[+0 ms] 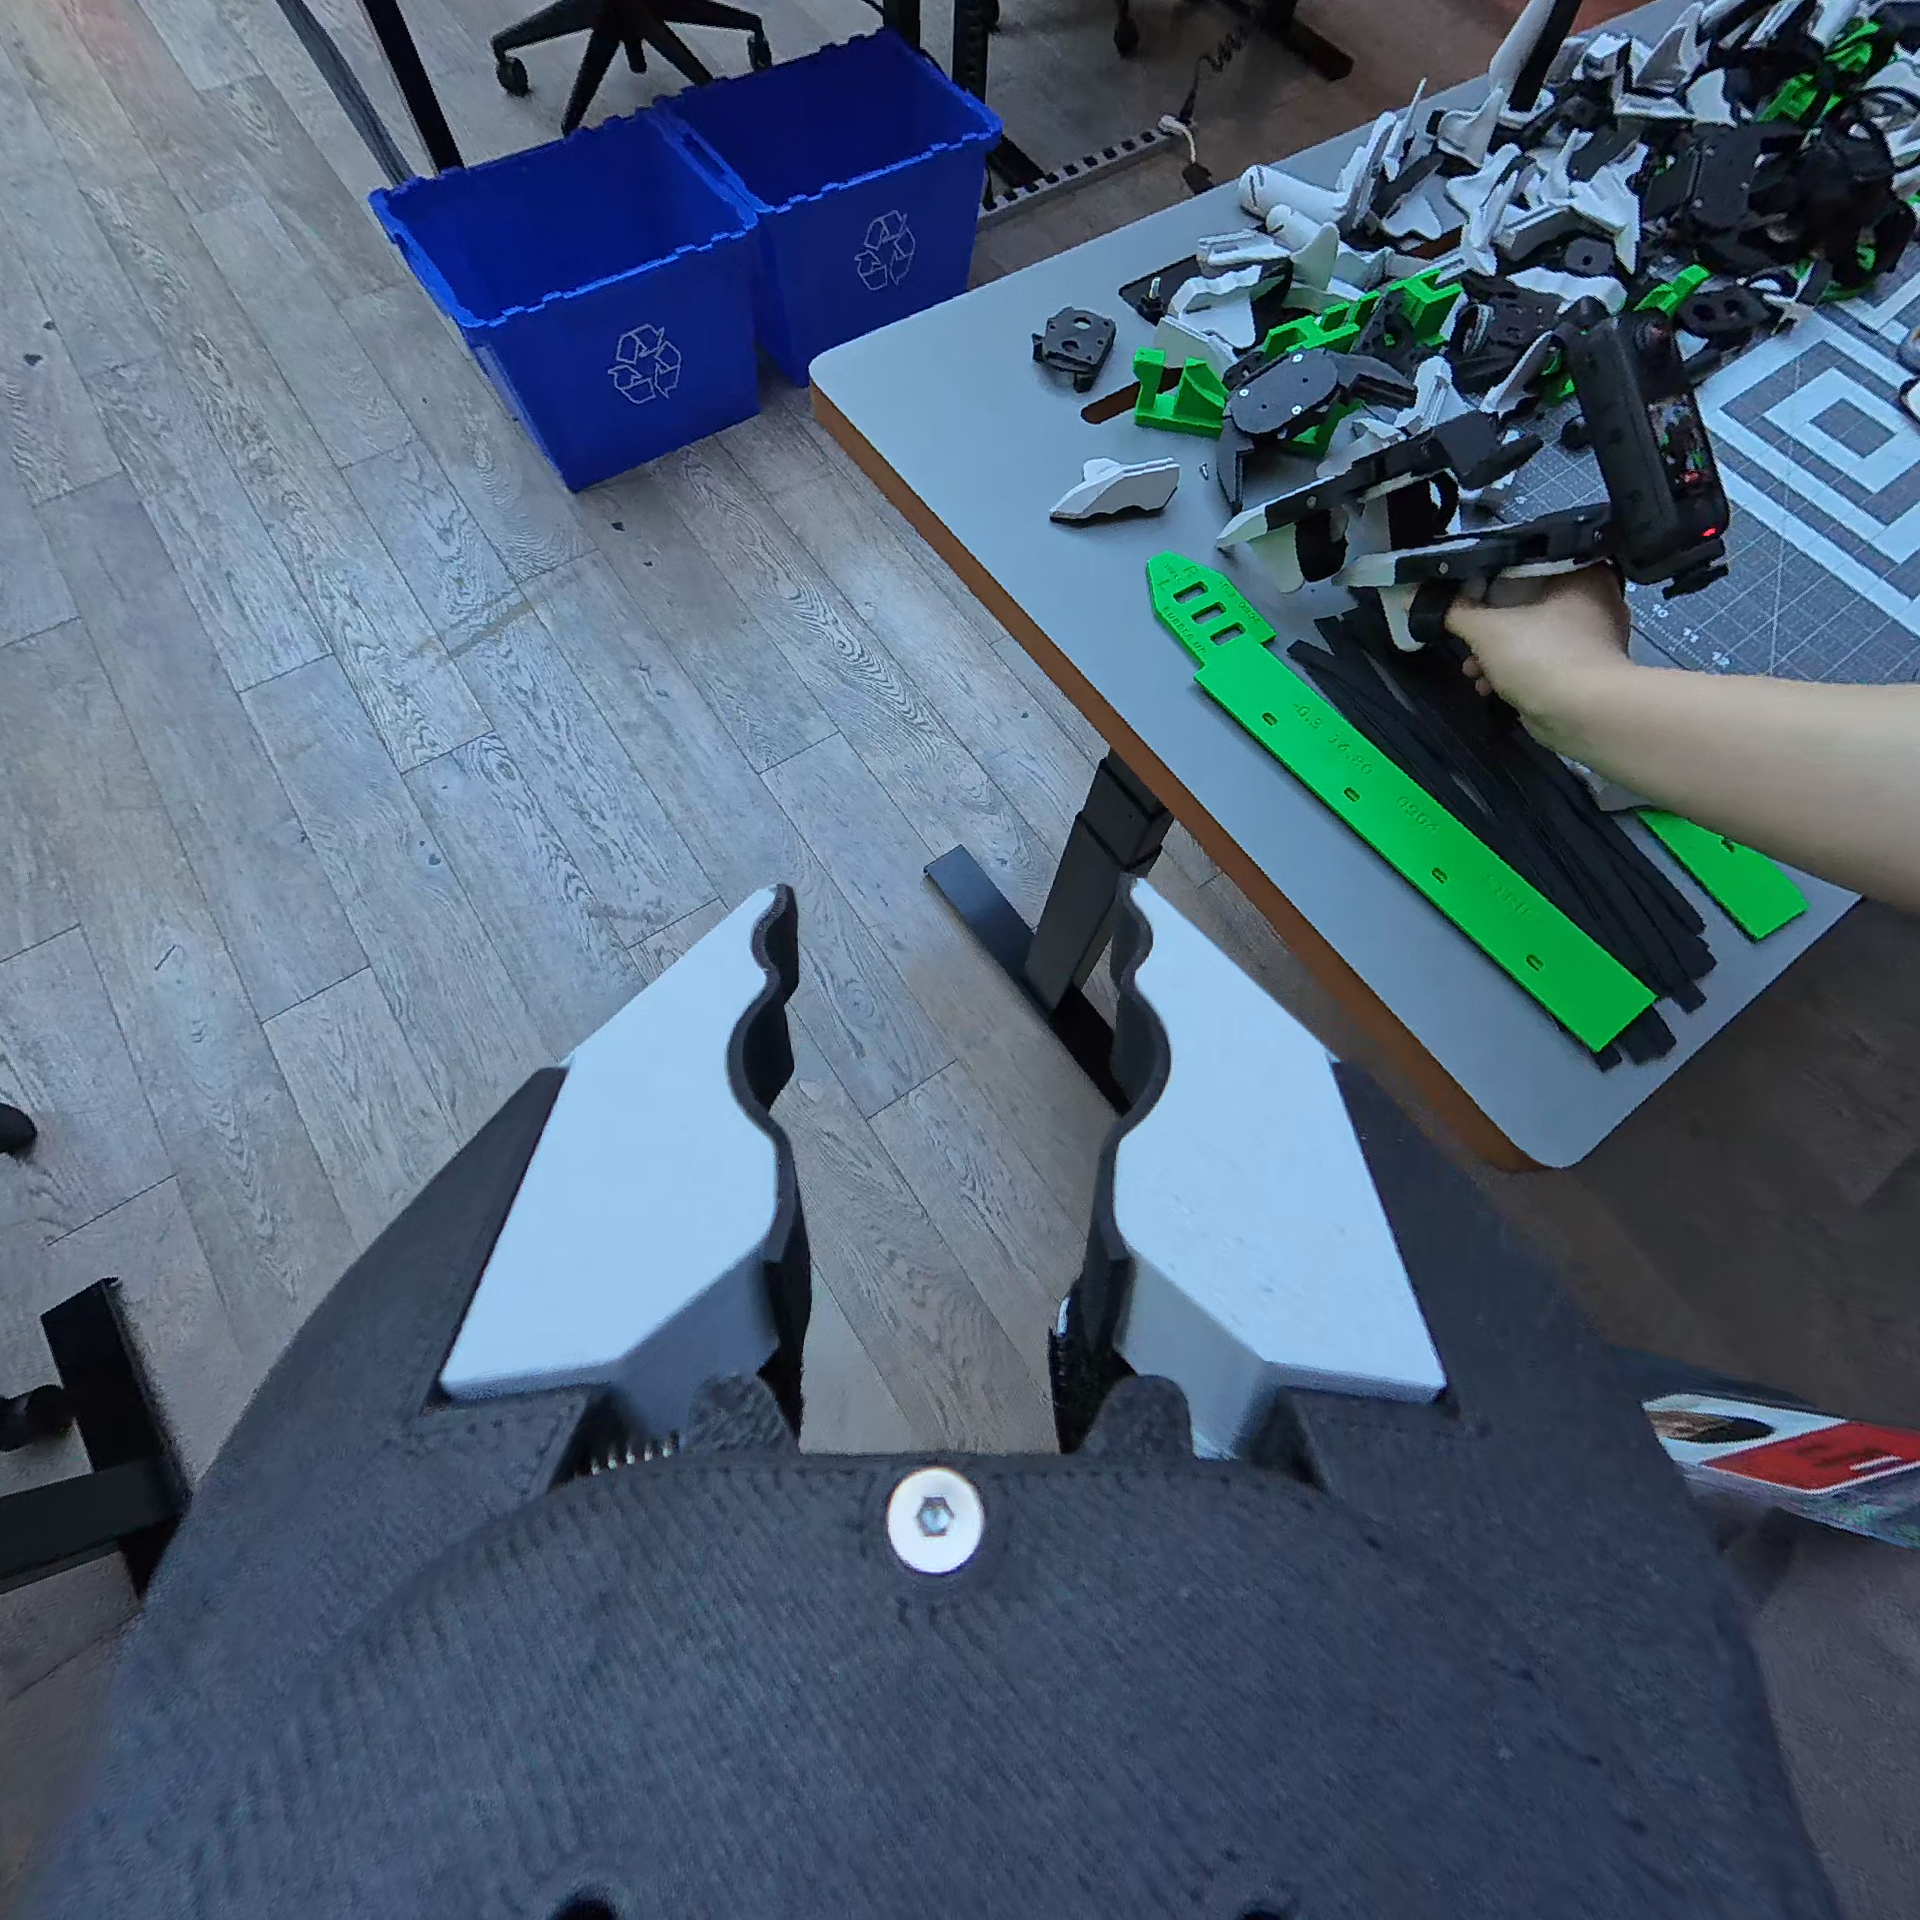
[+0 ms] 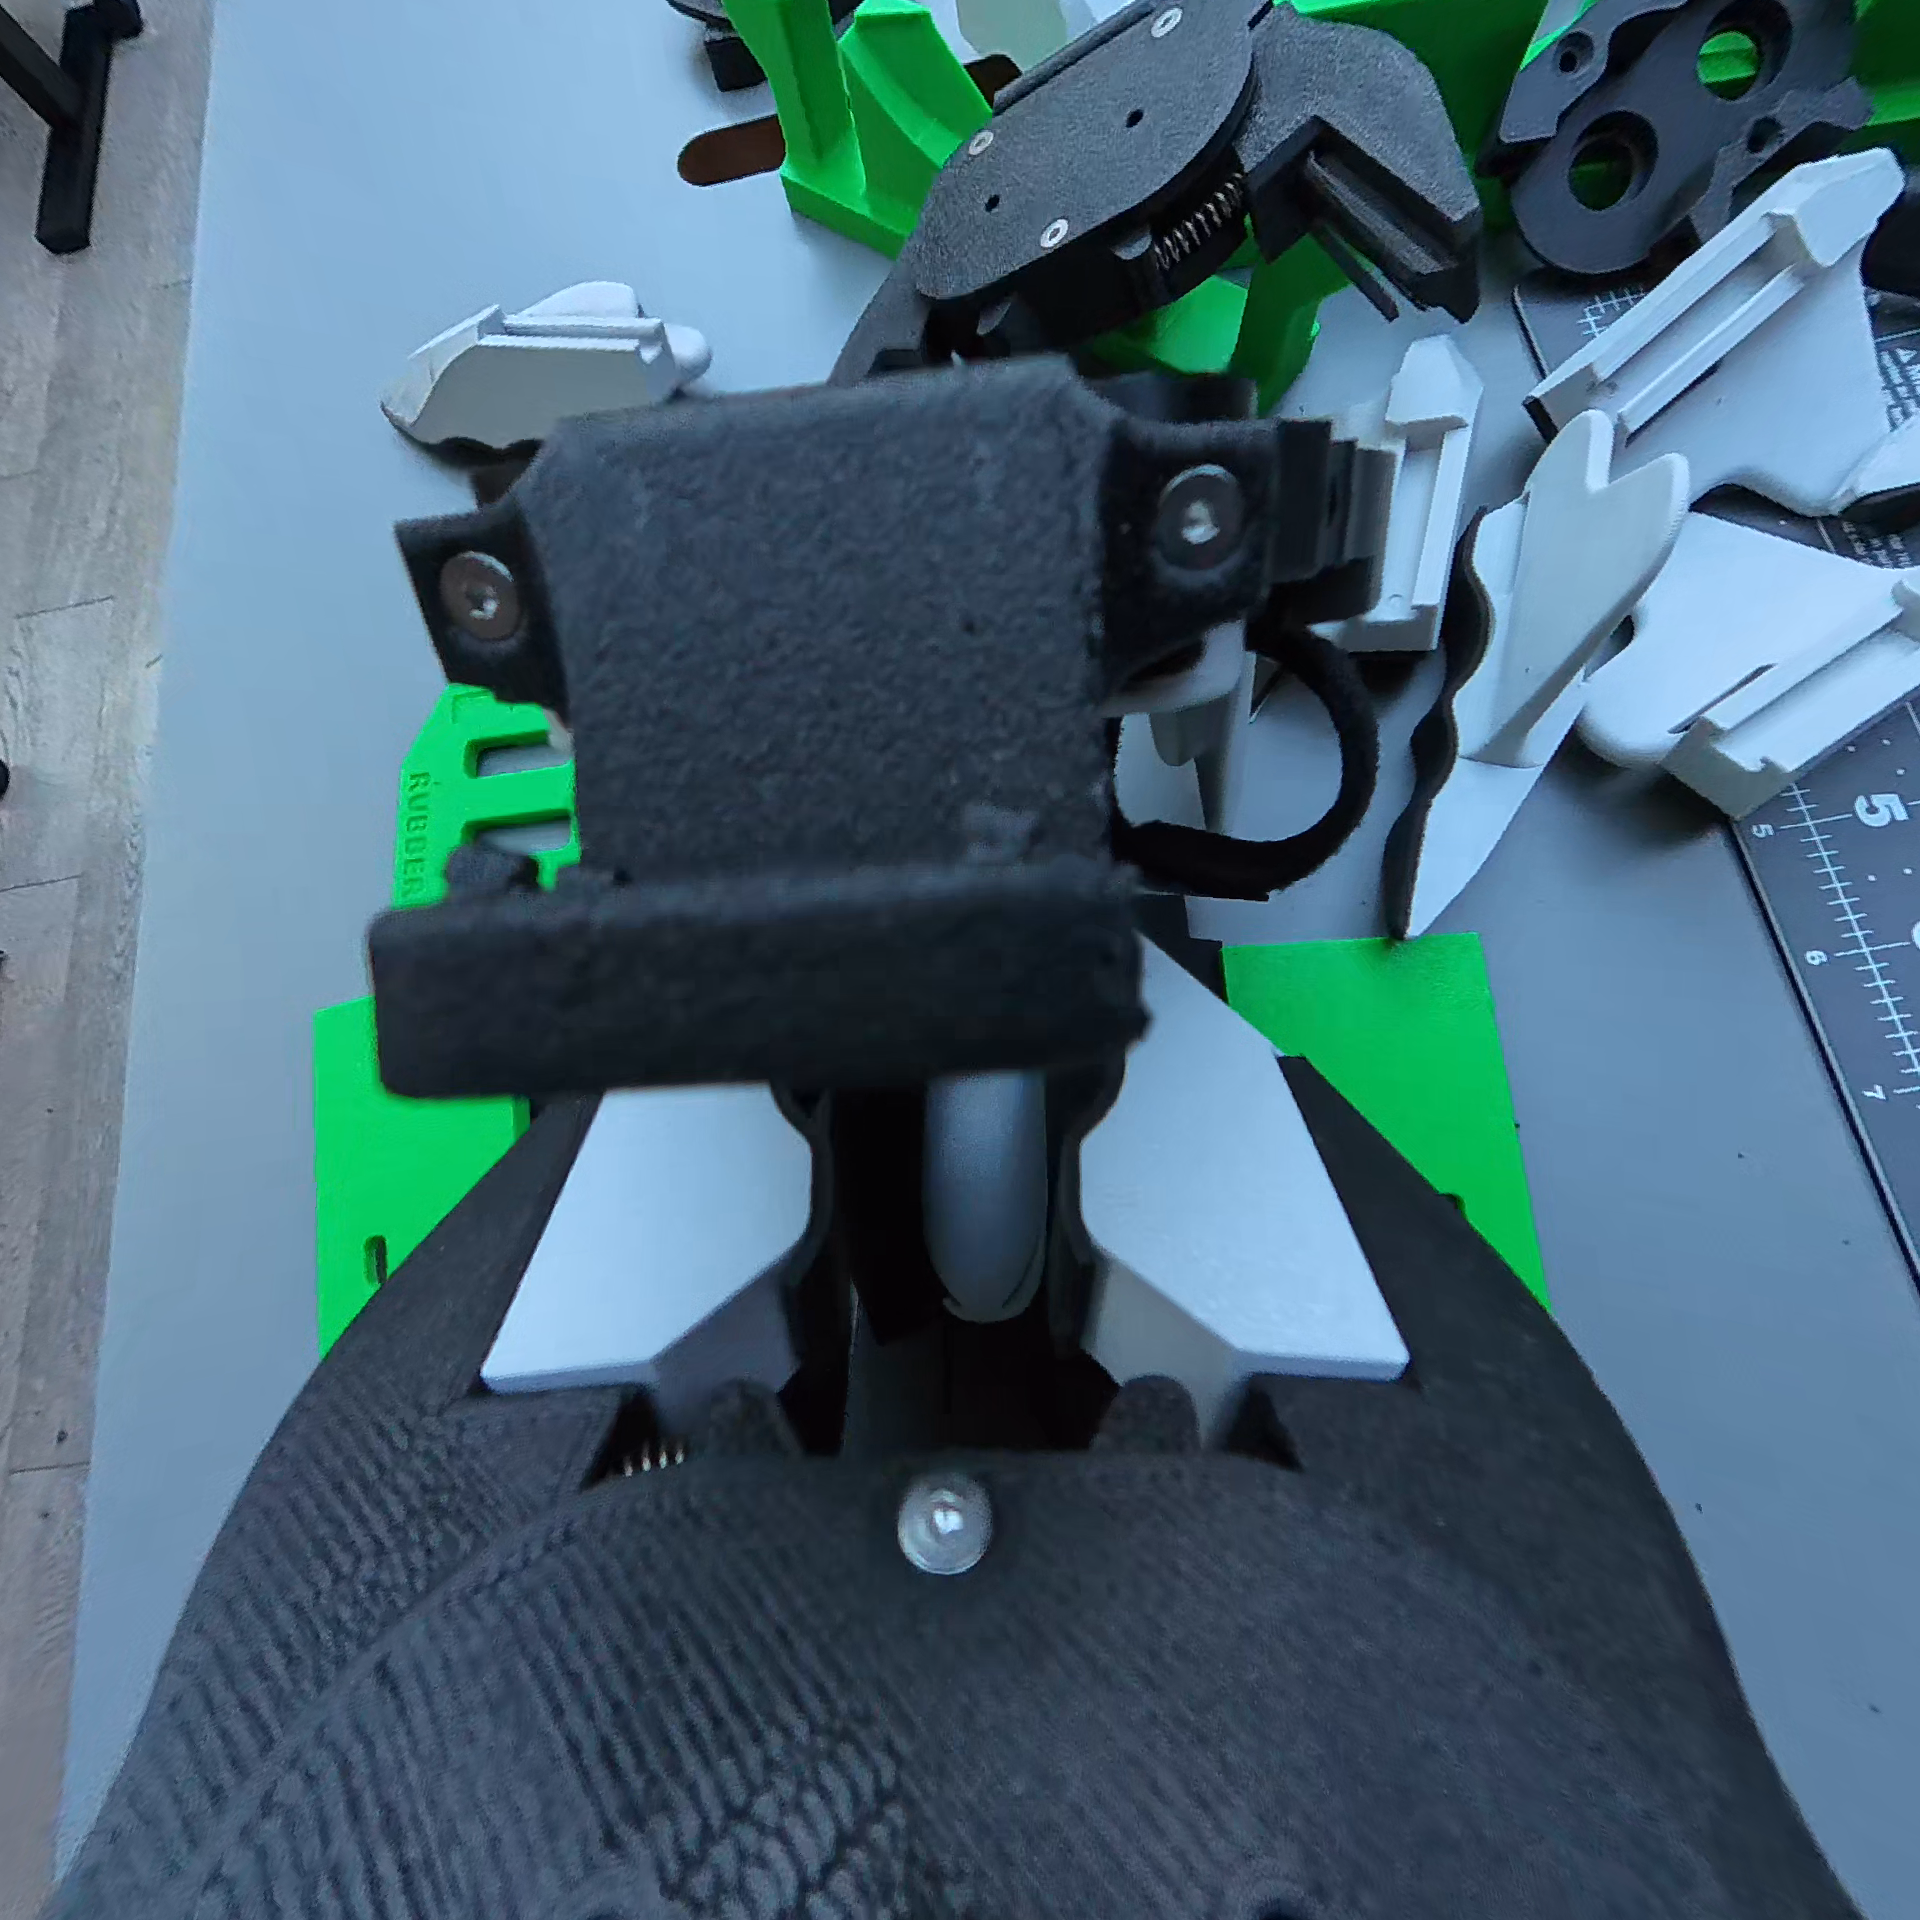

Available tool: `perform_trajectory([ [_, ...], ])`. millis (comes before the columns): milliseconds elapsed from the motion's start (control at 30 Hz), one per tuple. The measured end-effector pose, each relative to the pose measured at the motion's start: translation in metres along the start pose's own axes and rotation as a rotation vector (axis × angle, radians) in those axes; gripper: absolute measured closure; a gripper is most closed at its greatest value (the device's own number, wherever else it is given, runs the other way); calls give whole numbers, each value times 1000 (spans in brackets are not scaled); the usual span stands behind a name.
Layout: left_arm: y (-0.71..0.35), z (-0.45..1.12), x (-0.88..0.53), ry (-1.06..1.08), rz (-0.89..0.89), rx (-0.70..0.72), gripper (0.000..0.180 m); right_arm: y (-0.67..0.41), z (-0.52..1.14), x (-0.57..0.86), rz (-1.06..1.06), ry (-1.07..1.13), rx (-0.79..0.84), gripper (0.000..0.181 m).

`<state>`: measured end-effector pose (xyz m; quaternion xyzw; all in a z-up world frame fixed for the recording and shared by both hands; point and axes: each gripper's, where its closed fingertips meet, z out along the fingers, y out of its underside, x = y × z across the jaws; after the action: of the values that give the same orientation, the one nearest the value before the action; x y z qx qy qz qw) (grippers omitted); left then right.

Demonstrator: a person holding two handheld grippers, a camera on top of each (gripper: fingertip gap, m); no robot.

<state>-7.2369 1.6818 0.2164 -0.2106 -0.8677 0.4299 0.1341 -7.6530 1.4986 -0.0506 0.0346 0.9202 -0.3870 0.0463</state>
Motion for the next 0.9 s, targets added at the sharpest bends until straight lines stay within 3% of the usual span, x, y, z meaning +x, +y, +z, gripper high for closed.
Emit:
perform_trajectory([
  [300, 14, -3, -1, 30, -3, -21, 120, 11, -15, 1, -10, -13, 33, 118],
  [467, -1, 27, 4, 71, 113, -43, 121, 8, -55, -7, -57, -28, 116, 111],
  [567, -25, 56, 3, 46, 299, -105, 120, 3, -90, -10, -86, -48, 167, 104],
  [733, -95, 93, -2, -149, 772, -126, 115, -21, -175, -4, -130, -37, 297, 99],
  [900, -173, 111, 30, -355, 1236, -45, 118, -71, -299, 2, -219, 16, 458, 100],
])
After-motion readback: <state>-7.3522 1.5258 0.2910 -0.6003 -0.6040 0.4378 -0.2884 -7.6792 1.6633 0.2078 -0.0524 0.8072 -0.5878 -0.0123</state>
